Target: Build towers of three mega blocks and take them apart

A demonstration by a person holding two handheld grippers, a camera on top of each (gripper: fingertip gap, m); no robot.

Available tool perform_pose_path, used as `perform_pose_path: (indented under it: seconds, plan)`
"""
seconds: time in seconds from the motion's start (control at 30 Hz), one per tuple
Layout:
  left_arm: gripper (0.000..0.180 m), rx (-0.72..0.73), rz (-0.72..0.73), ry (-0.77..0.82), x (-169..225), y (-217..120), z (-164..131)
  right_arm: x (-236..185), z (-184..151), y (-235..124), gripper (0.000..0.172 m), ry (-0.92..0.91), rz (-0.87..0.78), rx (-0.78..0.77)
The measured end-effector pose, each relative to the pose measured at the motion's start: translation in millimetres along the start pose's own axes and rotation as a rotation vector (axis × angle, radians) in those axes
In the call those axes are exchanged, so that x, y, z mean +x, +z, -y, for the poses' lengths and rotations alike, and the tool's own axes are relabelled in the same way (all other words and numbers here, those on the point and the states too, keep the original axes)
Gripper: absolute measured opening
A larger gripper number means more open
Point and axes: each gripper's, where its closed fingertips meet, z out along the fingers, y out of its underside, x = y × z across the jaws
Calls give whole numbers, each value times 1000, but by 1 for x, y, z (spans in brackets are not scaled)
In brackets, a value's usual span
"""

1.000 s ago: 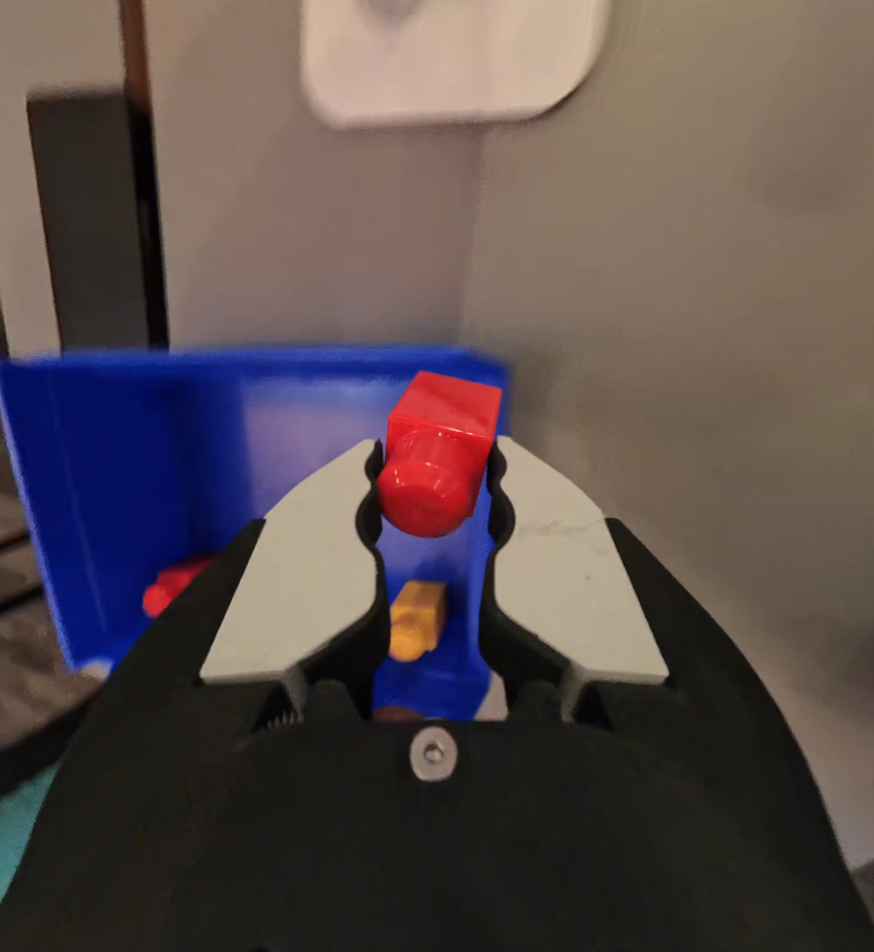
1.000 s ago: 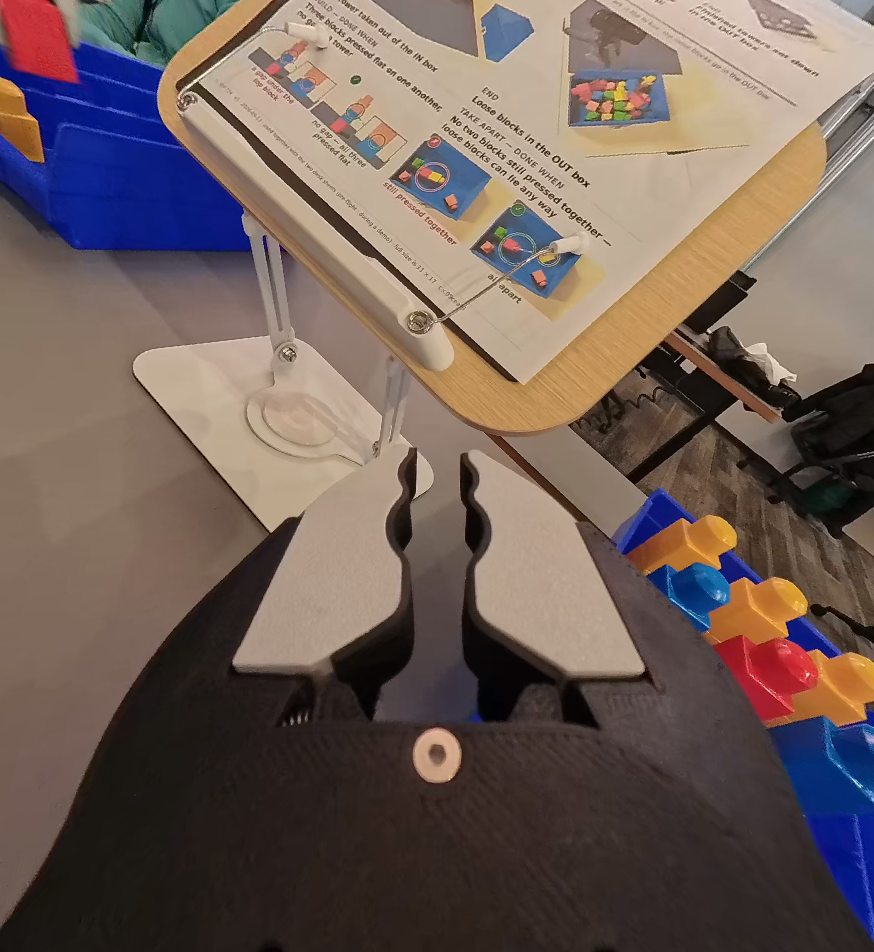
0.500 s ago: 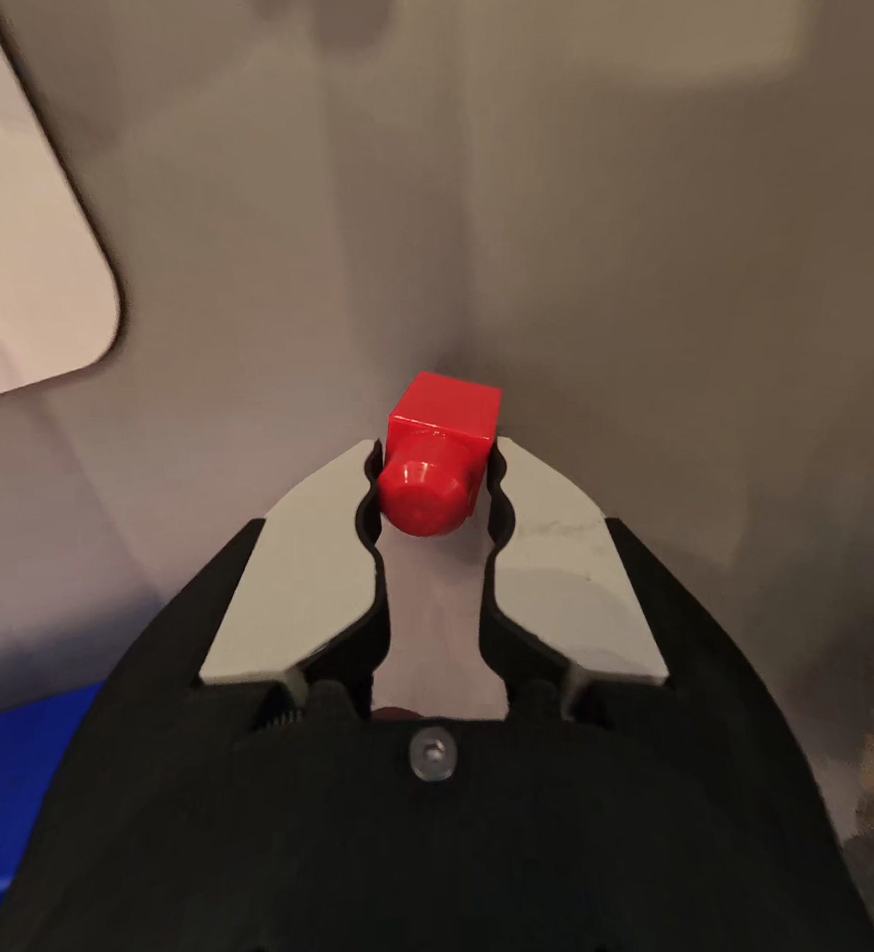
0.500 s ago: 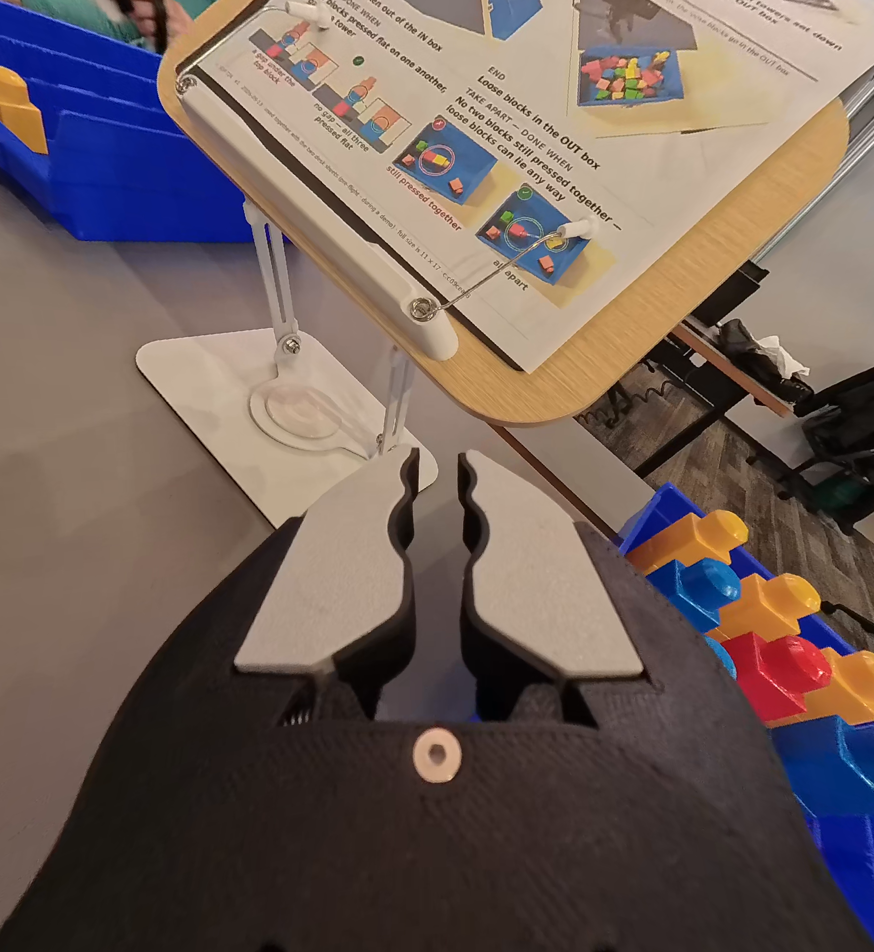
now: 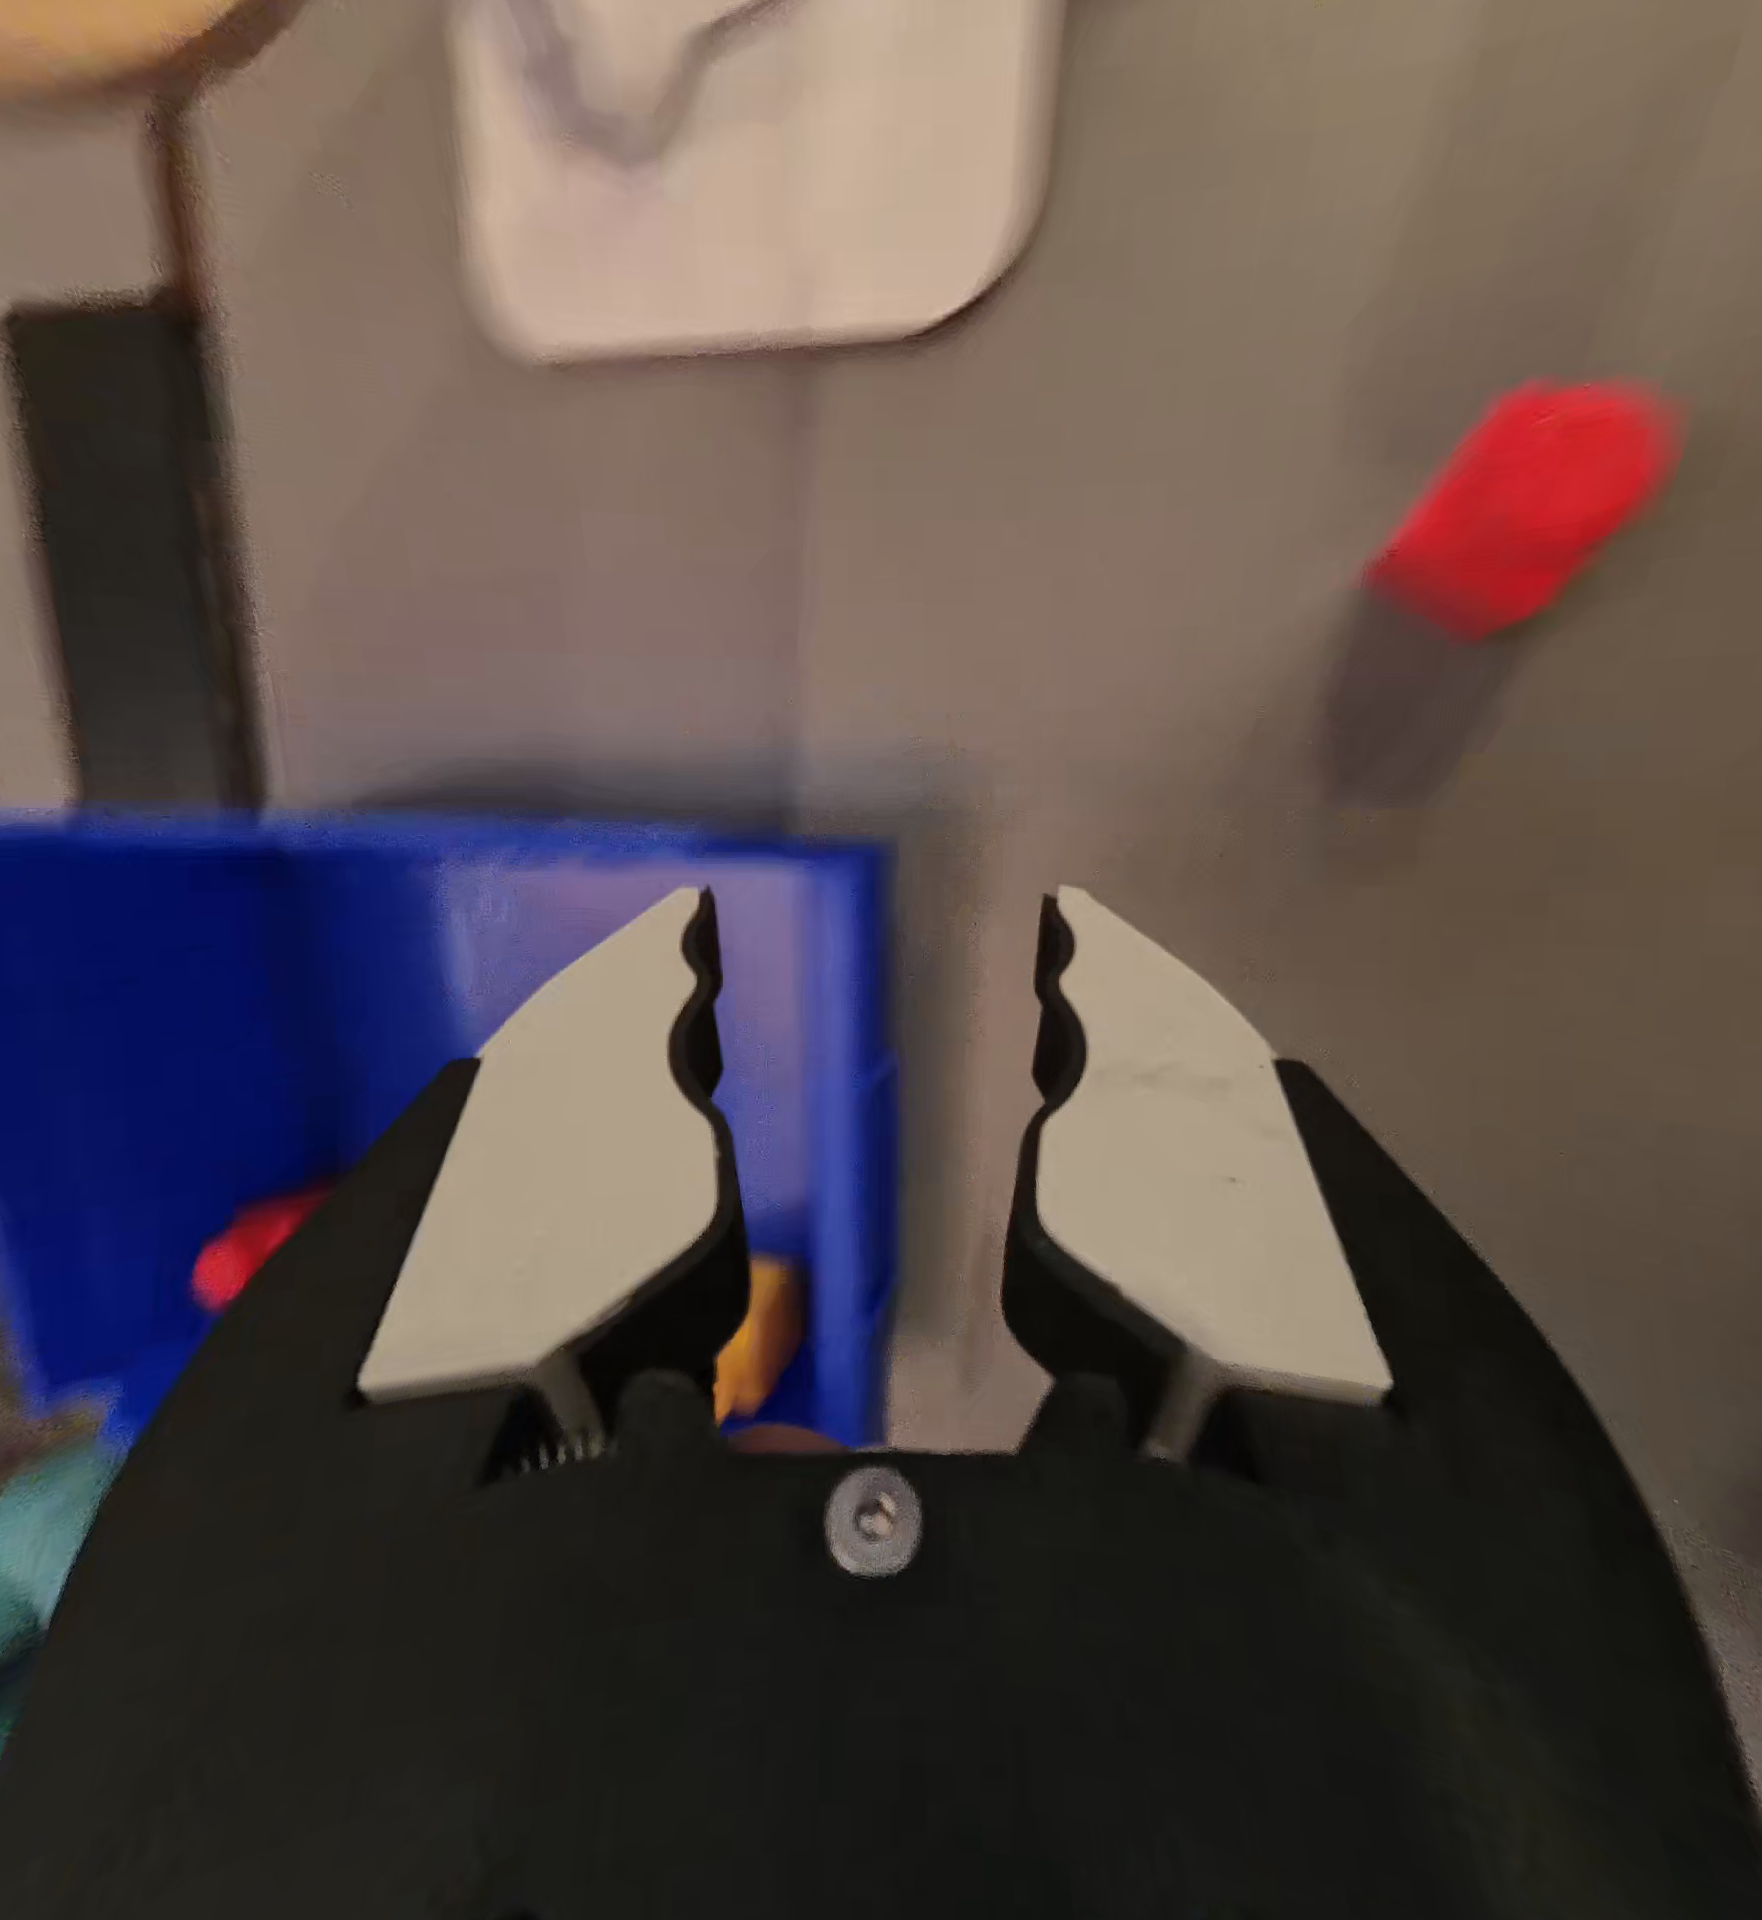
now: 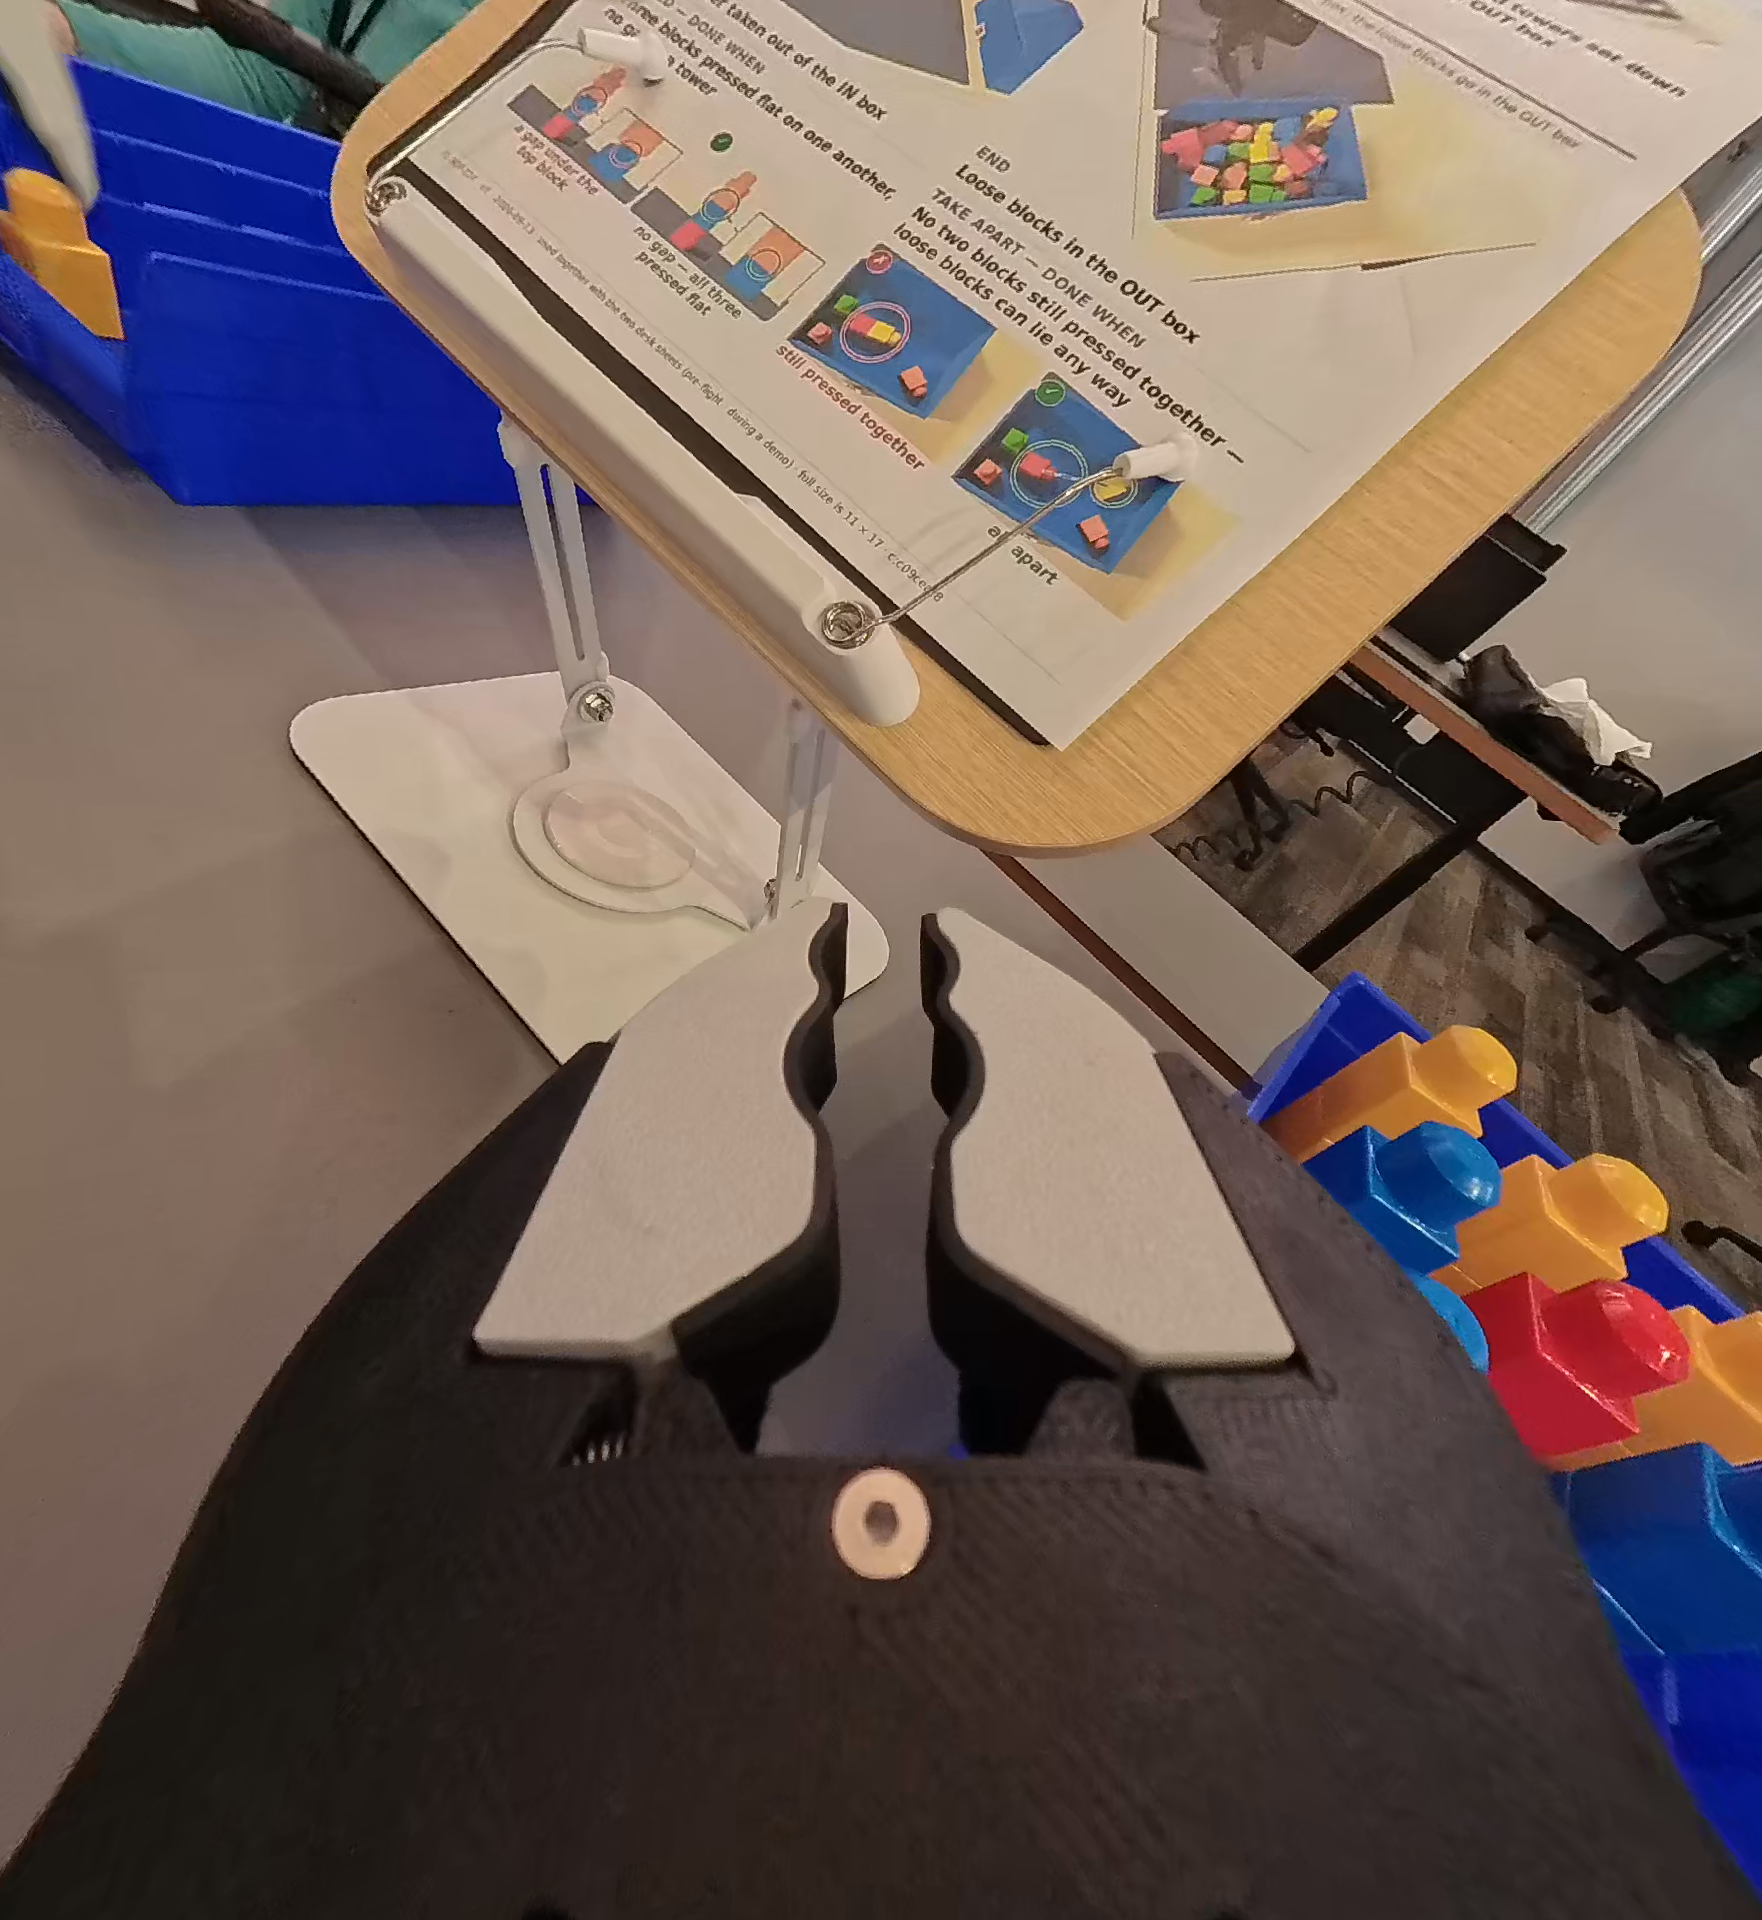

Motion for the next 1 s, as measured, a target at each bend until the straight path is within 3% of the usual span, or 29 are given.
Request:
perform_pose_path:
  seconds: [0.1,0.2,0.4,0.5,0.7,0.9,1.0]
  plan:
    - [61,-85,154,-138,-76,-16,-57,-1,0,0,13,-1,4,2]
    - [62,-181,233,-274,-136,-7,-108,-1,0,1,13,-3,3,-2]
    - [60,-448,240,-394,-203,42,-189,-1,-9,5,13,1,12,-28]
    - [52,-489,286,-358,-227,51,-197,-1,-12,7,13,1,20,-41]
    - [67,-636,276,-347,-246,68,-216,-3,-16,10,13,2,36,-53]
    - [67,-640,241,-321,-247,72,-212,-3,-16,9,13,5,43,-52]
    - [49,-601,240,-259,-247,73,-200,-4,-16,10,13,2,47,-53]
